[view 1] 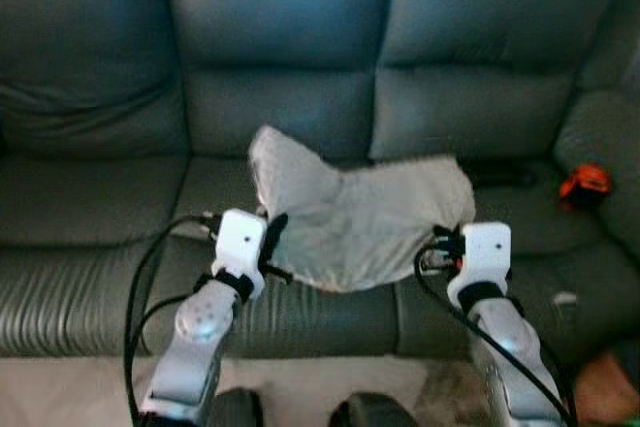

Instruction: Move the pillow to the sofa

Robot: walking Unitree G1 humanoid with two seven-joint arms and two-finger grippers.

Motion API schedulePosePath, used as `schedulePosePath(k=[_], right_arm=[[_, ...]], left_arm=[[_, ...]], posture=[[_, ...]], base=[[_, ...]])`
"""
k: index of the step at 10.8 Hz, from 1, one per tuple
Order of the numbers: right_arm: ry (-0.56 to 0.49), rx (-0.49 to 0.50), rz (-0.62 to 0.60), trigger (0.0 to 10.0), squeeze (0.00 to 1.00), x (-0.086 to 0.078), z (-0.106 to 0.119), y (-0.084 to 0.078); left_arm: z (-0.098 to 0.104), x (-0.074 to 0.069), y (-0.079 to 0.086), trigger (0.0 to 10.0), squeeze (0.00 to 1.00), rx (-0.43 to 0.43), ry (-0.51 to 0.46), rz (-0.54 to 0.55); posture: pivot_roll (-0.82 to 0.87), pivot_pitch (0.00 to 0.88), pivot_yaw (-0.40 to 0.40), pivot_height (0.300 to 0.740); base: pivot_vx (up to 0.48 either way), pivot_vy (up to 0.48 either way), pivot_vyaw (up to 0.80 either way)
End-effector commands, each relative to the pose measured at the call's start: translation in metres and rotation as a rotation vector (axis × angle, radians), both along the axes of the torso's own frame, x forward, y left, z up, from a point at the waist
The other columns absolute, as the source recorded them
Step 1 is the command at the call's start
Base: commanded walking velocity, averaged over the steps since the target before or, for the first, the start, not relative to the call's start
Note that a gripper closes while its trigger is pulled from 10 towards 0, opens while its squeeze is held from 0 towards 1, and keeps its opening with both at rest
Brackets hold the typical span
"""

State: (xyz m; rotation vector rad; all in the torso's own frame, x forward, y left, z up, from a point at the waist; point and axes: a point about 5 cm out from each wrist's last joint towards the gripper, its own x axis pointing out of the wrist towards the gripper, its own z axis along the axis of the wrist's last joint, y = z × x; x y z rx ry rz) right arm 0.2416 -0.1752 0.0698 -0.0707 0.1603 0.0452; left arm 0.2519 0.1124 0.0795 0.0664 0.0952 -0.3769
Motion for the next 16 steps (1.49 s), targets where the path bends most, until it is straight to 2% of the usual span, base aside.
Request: schedulePosePath(k=[1, 7, 13, 16], right_arm=[[-0.033, 0.005, 0.026, 10.0, 0.00, 0.003, 0.007, 0.006], [-0.031, 0.004, 0.034, 10.0, 0.00, 0.002, 0.006, 0.006], [-0.027, 0.003, 0.036, 10.0, 0.00, 0.003, 0.004, 0.006], [-0.019, 0.004, 0.036, 10.0, 0.00, -0.001, 0.003, 0.007]], left_arm=[[0.004, 0.004, 0.004, 10.0, 0.00, 0.002, -0.024, 0.018], [0.007, 0.005, -0.004, 10.0, 0.00, -0.012, -0.035, 0.010], [0.004, 0.000, -0.002, 10.0, 0.00, -0.007, -0.042, 0.022], [0.002, 0.001, 0.007, 10.0, 0.00, 0.000, -0.037, 0.052]], posture=[[-0.08, 0.119, -0.047, 0.740], [-0.08, 0.122, -0.049, 0.740], [-0.08, 0.128, -0.055, 0.740], [-0.08, 0.144, -0.060, 0.740]], base=[[0.000, 0.000, 0.00], [0.000, 0.452, 0.00], [0.000, 0.000, 0.00], [0.000, 0.000, 0.00]])
